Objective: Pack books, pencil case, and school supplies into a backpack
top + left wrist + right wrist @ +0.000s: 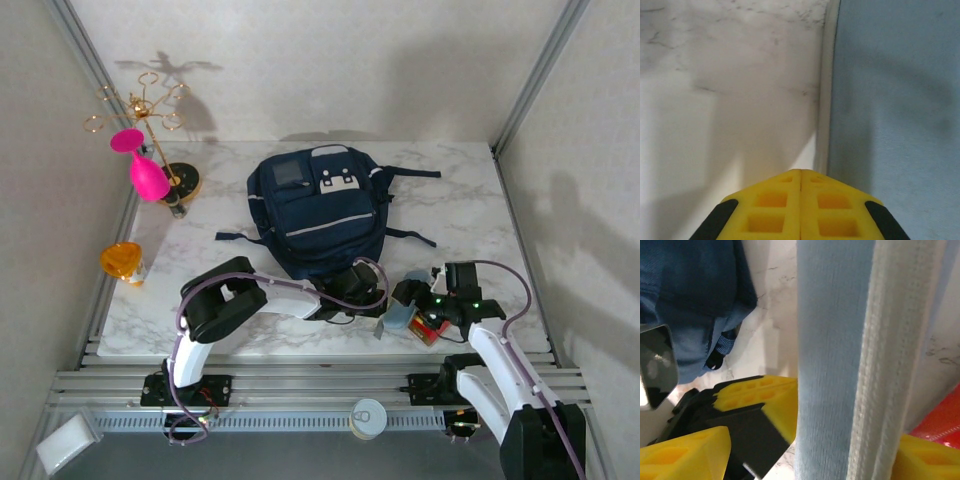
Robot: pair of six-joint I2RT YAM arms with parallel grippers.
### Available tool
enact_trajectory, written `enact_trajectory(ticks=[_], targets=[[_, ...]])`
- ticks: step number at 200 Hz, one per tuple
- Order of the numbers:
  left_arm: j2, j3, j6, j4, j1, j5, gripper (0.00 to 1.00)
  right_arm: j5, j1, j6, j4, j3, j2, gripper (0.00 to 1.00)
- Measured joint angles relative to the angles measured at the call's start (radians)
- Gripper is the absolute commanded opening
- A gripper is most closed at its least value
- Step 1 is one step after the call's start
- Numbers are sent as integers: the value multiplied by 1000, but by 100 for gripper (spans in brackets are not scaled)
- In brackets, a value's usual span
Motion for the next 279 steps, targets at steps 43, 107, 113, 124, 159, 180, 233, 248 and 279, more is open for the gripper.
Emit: enact_trajectory(ticks=[43,107,113,124,159,180,233,248,279], targets=[[3,2,1,-7,3,-6,6,8,-9,-27,-5,0,8,35],[-30,26,35,-91,23,-14,25,27,-13,-27,-35,17,-19,14],[-50,26,47,-115,31,-18,27,28,-13,-27,-39,26,-28,13],[-99,26,77,-161,45,-35,33,27,-13,-28,-45,47,-41,12],[-337,50,215,-304,109,-128,50,18,-17,-29,-51,126,-51,12],[-446,79,327,-365,185,-189,58,-3,-26,-29,-49,173,-30,11],[-375,137,658,-518,272,-296,74,-80,-55,-25,3,217,56,10],[-323,149,729,-544,269,-299,76,-97,-66,-25,15,217,72,10],[-264,164,840,-555,266,-324,78,-113,-90,-26,29,217,77,9]])
